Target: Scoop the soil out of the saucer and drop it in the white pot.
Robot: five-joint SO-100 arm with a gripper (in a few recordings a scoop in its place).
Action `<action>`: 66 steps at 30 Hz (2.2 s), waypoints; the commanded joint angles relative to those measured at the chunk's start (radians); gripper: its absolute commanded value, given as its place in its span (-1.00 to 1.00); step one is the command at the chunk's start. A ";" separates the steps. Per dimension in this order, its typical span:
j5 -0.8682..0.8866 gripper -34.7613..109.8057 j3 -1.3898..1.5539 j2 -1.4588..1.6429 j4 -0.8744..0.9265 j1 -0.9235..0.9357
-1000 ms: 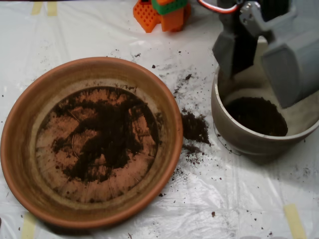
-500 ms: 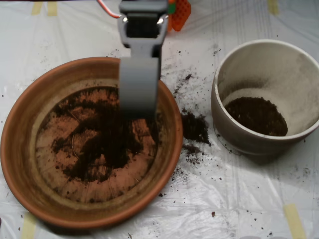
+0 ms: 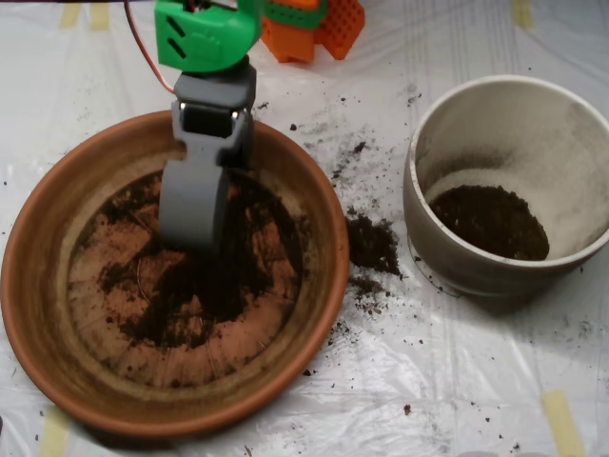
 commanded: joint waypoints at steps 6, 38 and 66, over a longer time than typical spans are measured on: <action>-0.049 0.27 -0.256 -0.319 0.029 0.015; -0.158 -0.27 -0.558 -0.643 0.155 -0.006; -0.166 -0.53 -0.382 -0.374 0.160 -0.011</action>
